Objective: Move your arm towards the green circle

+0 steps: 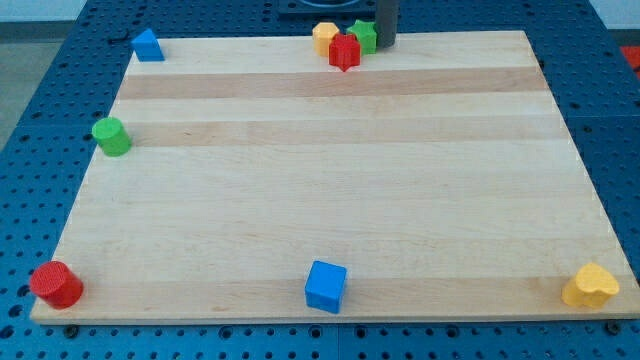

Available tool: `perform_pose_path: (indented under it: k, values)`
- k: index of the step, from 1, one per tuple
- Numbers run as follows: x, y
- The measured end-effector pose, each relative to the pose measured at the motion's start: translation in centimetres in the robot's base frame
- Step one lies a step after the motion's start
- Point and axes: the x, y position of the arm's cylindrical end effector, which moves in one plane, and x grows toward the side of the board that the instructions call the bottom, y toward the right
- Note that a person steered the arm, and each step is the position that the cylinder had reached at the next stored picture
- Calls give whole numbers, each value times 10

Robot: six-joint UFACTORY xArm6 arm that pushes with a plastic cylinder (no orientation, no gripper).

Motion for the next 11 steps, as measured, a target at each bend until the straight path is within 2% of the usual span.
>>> perform_pose_path:
  k: [1,2,3,5,6,7,8,11]
  values:
    - [17,27]
    - [61,70]
    - [124,43]
    - [215,-131]
    - [243,-239]
    - [250,-336]
    - [243,-382]
    - [192,-379]
